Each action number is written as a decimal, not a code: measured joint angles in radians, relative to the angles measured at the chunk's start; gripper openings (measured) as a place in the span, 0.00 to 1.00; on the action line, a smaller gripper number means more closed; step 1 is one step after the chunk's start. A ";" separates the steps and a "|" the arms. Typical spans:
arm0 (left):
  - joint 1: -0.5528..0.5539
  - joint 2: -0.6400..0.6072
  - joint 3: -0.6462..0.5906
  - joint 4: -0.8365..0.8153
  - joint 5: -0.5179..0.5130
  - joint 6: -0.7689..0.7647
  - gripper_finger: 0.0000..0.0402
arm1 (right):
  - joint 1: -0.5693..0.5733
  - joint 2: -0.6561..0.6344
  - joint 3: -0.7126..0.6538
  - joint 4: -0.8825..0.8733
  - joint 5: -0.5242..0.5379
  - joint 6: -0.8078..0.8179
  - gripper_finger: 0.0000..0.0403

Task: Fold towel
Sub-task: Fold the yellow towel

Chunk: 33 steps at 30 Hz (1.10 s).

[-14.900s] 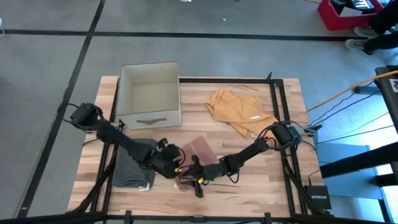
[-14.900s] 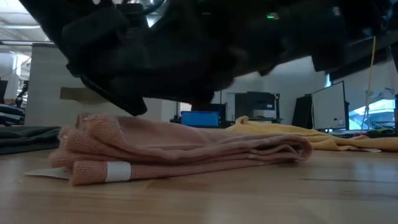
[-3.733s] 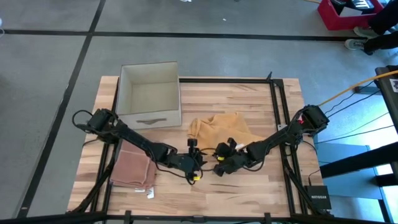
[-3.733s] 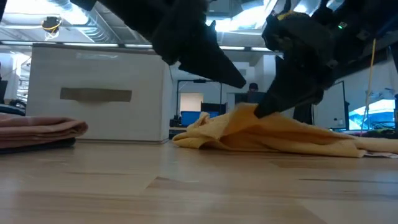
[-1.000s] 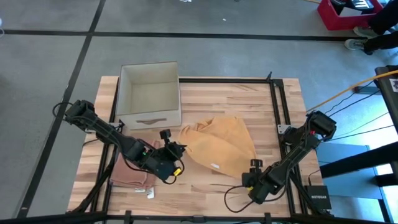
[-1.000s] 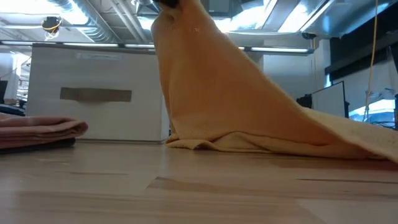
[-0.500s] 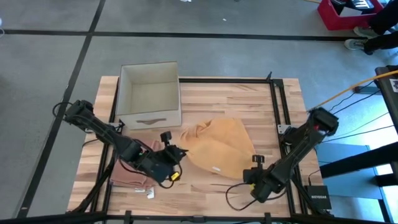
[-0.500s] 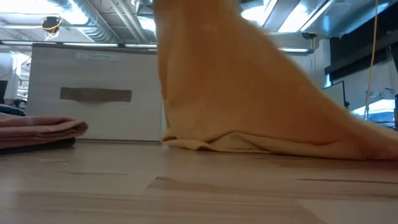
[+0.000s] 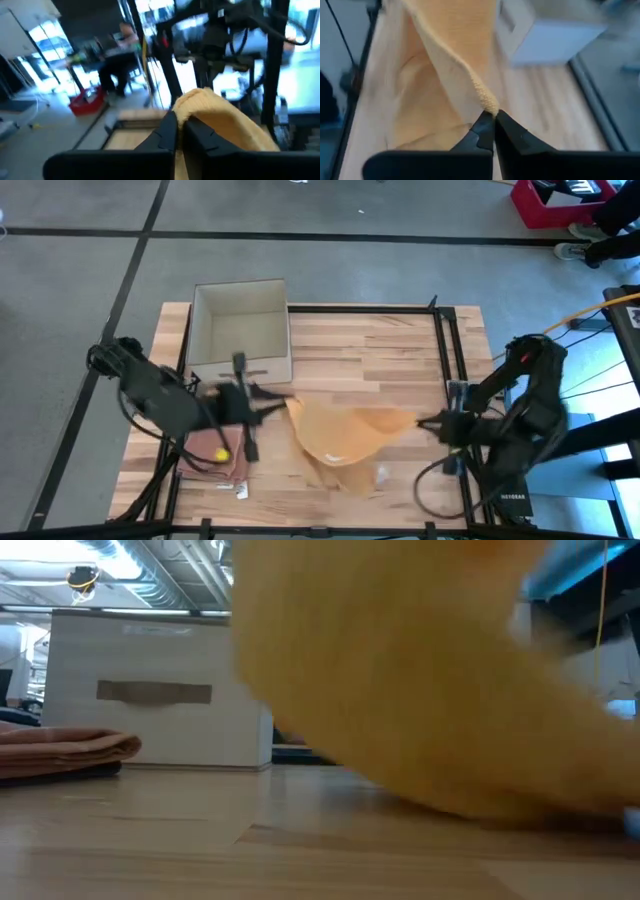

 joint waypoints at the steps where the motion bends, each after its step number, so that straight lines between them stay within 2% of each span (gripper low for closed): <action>1: 0.001 -0.003 0.033 0.008 -0.011 0.026 0.01 | 0.000 -0.001 0.050 -0.016 0.031 -0.030 0.01; 7: 0.032 -0.012 0.169 0.006 -0.106 0.138 0.02 | -0.009 0.001 0.314 -0.025 0.225 -0.209 0.01; 11: 0.065 -0.020 0.196 0.000 -0.109 0.148 0.02 | -0.052 0.002 0.426 -0.027 0.253 -0.299 0.01; 20: 0.126 -0.019 0.198 -0.013 -0.108 0.110 0.03 | -0.150 0.002 0.590 -0.026 0.291 -0.464 0.01; 22: 0.134 -0.019 0.198 -0.013 -0.108 0.113 0.03 | -0.160 0.002 0.616 -0.019 0.327 -0.503 0.01; 33: 0.179 -0.026 0.202 -0.006 -0.116 0.158 0.03 | -0.158 -0.022 0.615 0.417 0.522 -1.035 0.01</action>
